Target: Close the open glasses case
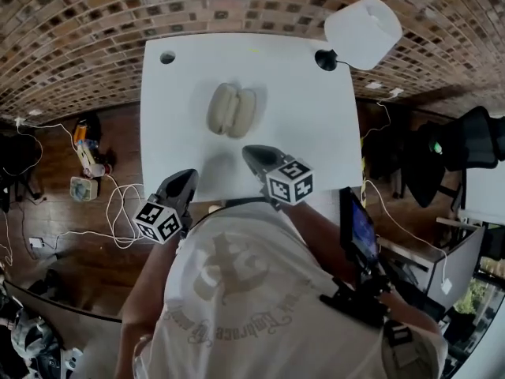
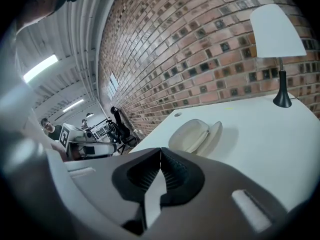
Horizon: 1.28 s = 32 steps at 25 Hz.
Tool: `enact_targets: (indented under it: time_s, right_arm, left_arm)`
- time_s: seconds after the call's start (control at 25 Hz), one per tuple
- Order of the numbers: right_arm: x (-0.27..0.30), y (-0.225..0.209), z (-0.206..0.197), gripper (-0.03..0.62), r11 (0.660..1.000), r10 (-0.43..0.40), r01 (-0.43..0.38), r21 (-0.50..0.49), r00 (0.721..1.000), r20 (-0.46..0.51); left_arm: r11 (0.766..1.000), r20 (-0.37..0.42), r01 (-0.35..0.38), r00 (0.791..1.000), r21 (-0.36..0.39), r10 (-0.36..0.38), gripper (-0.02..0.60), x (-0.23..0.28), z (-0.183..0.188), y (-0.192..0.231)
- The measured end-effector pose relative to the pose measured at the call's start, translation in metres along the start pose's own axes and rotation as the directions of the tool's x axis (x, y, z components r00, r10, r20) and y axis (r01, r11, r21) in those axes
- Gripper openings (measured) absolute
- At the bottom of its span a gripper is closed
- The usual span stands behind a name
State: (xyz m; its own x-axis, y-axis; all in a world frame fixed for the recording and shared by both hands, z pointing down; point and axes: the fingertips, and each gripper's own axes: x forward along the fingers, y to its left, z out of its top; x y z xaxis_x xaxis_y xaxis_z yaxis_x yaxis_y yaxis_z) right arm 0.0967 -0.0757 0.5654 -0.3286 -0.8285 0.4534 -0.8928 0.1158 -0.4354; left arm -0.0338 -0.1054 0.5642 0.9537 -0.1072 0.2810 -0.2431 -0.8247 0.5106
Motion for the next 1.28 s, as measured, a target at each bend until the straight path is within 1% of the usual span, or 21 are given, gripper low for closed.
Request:
enact_targets:
  time_s: [0.12, 0.28, 0.44, 0.56, 0.84, 0.88, 1.0, 1.12, 1.16, 1.2, 1.28]
  right_arm:
    - [0.0, -0.014, 0.003, 0.009, 1.0, -0.009, 0.009, 0.016, 1.0, -0.003]
    - [0.01, -0.024, 0.012, 0.008, 0.999, -0.024, 0.023, 0.037, 1.0, 0.02]
    - [0.013, -0.036, 0.014, 0.009, 0.997, -0.044, 0.044, 0.056, 0.999, 0.011]
    - [0.015, -0.051, 0.019, 0.009, 0.994, -0.077, 0.075, 0.074, 0.997, 0.022]
    - [0.028, -0.081, 0.031, 0.012, 0.982, -0.144, 0.142, 0.128, 0.989, 0.011]
    - [0.029, -0.087, 0.031, 0.027, 0.977, -0.157, 0.155, 0.143, 0.988, 0.002]
    - [0.037, -0.103, 0.029, 0.144, 0.956, -0.208, 0.21, 0.204, 0.978, -0.031]
    - [0.042, -0.122, 0.02, 0.24, 0.915, -0.29, 0.303, 0.265, 0.953, -0.088]
    - [0.043, -0.127, 0.015, 0.262, 0.901, -0.309, 0.328, 0.285, 0.945, -0.11]
    - [0.044, -0.129, 0.01, 0.271, 0.889, -0.314, 0.338, 0.308, 0.941, -0.127]
    - [0.051, -0.128, 0.0, 0.273, 0.876, -0.291, 0.326, 0.356, 0.945, -0.15]
  left_arm:
    - [1.0, -0.026, 0.009, 1.0, -0.003, -0.009, 0.003, 0.013, 0.002, 0.001]
    - [1.0, -0.052, 0.016, 0.999, -0.011, -0.017, 0.003, 0.024, 0.006, 0.012]
    - [0.999, -0.073, 0.019, 0.997, -0.035, -0.022, 0.003, 0.033, 0.003, 0.014]
    - [0.999, -0.078, 0.035, 0.996, -0.041, -0.038, 0.003, 0.044, 0.005, 0.018]
    - [0.997, -0.076, 0.036, 0.996, -0.061, -0.04, 0.003, 0.058, 0.01, 0.029]
    - [0.997, -0.077, 0.036, 0.996, -0.065, -0.041, 0.003, 0.059, 0.01, 0.029]
    - [0.997, -0.084, 0.037, 0.996, -0.073, -0.043, 0.003, 0.062, 0.01, 0.032]
    - [0.996, -0.096, 0.051, 0.994, -0.076, -0.058, 0.003, 0.067, 0.008, 0.032]
    - [0.995, -0.102, 0.058, 0.993, -0.078, -0.065, 0.003, 0.068, 0.007, 0.031]
    - [0.995, -0.109, 0.066, 0.991, -0.08, -0.074, 0.003, 0.07, 0.005, 0.029]
    - [0.993, -0.123, 0.083, 0.988, -0.083, -0.093, 0.003, 0.072, 0.002, 0.024]
